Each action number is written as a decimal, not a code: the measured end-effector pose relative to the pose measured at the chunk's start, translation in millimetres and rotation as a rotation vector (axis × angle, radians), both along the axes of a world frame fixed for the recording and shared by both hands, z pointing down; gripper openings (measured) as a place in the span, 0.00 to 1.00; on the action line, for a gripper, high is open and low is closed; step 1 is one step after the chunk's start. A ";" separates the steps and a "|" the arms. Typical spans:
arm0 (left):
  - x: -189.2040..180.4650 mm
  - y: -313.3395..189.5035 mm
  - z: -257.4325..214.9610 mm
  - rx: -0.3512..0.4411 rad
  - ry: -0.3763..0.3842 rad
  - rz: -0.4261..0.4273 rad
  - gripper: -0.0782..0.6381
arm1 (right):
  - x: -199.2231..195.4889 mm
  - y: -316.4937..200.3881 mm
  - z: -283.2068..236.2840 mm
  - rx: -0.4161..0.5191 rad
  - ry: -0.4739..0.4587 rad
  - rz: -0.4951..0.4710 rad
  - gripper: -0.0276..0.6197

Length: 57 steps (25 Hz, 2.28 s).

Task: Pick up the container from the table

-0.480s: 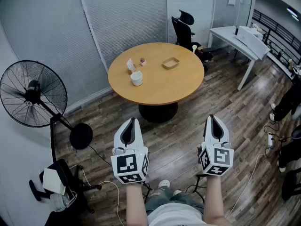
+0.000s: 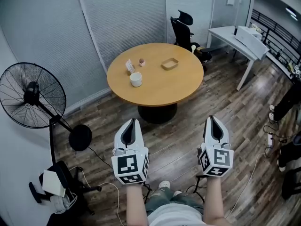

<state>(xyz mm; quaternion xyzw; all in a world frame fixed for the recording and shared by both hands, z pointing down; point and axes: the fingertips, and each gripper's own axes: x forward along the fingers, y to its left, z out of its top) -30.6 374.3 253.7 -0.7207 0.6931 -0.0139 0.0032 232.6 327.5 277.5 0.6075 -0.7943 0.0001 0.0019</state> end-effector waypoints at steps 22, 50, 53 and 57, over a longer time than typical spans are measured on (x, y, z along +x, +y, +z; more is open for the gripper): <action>-36.9 -47.9 22.4 -0.025 0.010 0.031 0.11 | -42.9 -38.6 16.0 -0.012 -0.010 -0.024 0.39; -36.6 -272.4 18.4 -0.022 -0.001 -0.118 0.11 | -56.0 -300.2 6.6 0.032 0.011 -0.173 0.62; -28.9 -301.7 17.8 -0.021 -0.002 -0.131 0.11 | -54.3 -333.5 9.0 0.018 0.026 -0.199 0.62; -23.7 -333.1 21.0 -0.023 -0.002 -0.150 0.11 | -54.6 -370.0 14.5 0.010 0.038 -0.227 0.61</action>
